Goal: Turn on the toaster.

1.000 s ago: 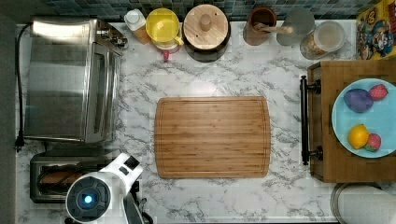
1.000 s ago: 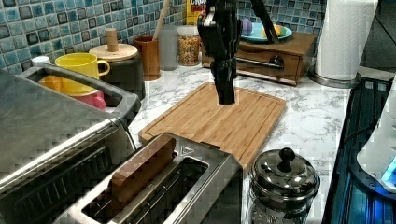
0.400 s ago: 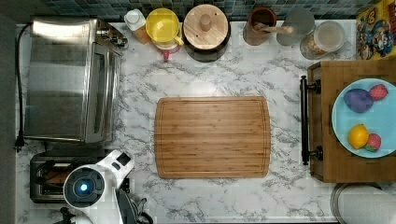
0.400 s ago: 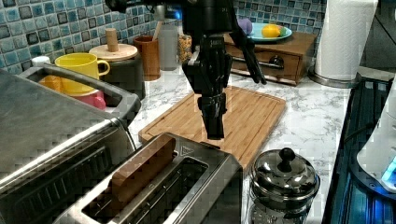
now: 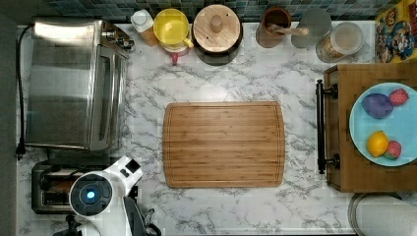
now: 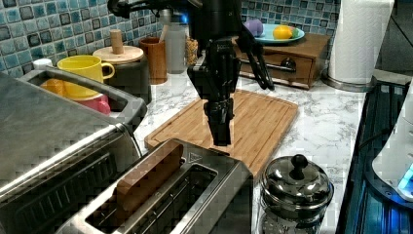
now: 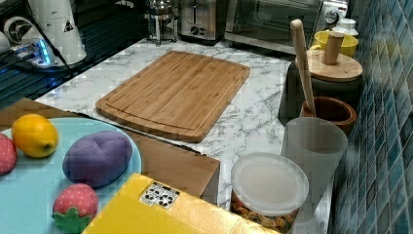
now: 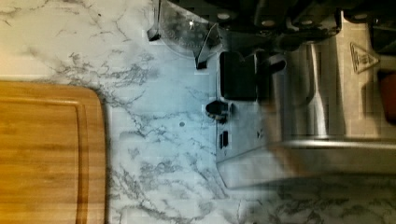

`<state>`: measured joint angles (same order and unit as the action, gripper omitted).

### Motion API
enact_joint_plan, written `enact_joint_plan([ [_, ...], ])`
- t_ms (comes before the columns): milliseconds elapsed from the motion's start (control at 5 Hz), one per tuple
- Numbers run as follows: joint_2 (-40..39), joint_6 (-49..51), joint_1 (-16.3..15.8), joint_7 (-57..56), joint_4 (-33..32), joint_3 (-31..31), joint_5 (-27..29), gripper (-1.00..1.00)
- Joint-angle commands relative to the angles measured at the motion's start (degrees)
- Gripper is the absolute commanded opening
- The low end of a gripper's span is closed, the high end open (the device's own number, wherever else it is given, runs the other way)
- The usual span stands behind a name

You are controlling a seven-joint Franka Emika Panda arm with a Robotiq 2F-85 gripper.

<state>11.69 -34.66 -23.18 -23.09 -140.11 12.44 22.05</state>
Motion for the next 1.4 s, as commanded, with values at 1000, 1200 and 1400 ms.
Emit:
enact_joint_plan([
  [1000,-16.11,-5.20,1.35,1.47,-0.86,-0.06,3.67,-1.00],
  [1200,-21.27,-9.74,0.35,3.63,-3.28,0.19,0.87,-1.00],
  [1400,-21.42,-8.87,-0.01,9.19,-4.69,-0.51,-3.17,-1.00],
])
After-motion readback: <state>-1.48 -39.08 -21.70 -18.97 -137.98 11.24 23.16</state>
